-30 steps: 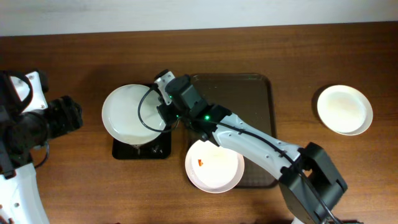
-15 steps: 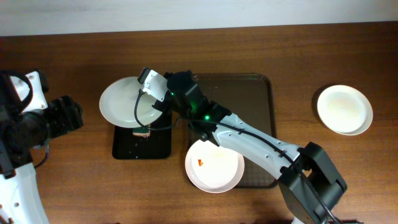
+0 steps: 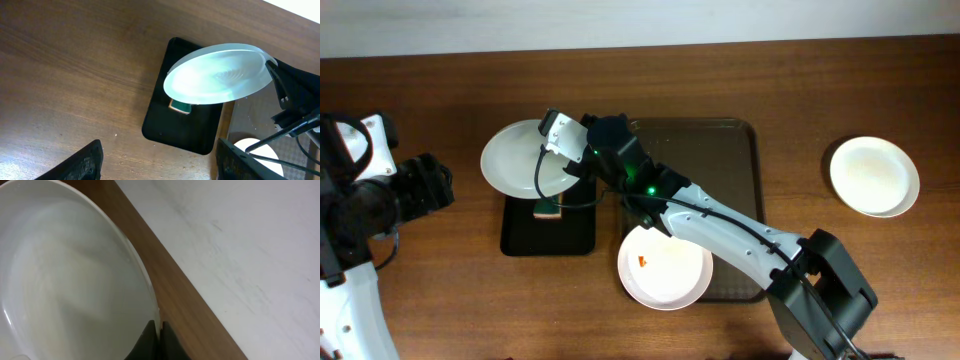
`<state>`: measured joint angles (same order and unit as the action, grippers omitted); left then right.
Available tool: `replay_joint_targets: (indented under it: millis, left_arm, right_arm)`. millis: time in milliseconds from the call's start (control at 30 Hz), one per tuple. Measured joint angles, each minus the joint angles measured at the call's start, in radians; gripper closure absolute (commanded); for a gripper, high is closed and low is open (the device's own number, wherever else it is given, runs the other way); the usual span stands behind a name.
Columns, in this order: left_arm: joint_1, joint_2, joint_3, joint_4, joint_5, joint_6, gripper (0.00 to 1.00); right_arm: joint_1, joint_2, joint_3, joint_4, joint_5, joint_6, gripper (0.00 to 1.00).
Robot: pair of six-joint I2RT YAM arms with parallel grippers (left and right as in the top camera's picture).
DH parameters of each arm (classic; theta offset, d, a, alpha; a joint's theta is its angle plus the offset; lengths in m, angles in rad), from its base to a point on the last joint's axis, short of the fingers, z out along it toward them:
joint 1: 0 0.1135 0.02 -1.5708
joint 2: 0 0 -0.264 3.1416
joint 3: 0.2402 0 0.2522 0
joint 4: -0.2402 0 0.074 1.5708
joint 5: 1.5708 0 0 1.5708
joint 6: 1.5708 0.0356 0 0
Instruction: Clean dirty plates on tray and stack at the side
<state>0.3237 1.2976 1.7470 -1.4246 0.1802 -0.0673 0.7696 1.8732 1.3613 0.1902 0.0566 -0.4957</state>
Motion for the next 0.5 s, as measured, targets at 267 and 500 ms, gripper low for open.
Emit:
replay_joint_targets:
  millis: [267,500]
  left_arm:
    - [0.0,0.0,0.0,0.026,0.0,0.0,0.23]
    - [0.0,0.0,0.0,0.025,0.0,0.0,0.0]
  right_arm:
    - [0.0,-0.023,0.0,-0.049,0.079,0.025,0.96]
    - [0.002,-0.032,0.0,-0.082,0.101,0.053,0.96]
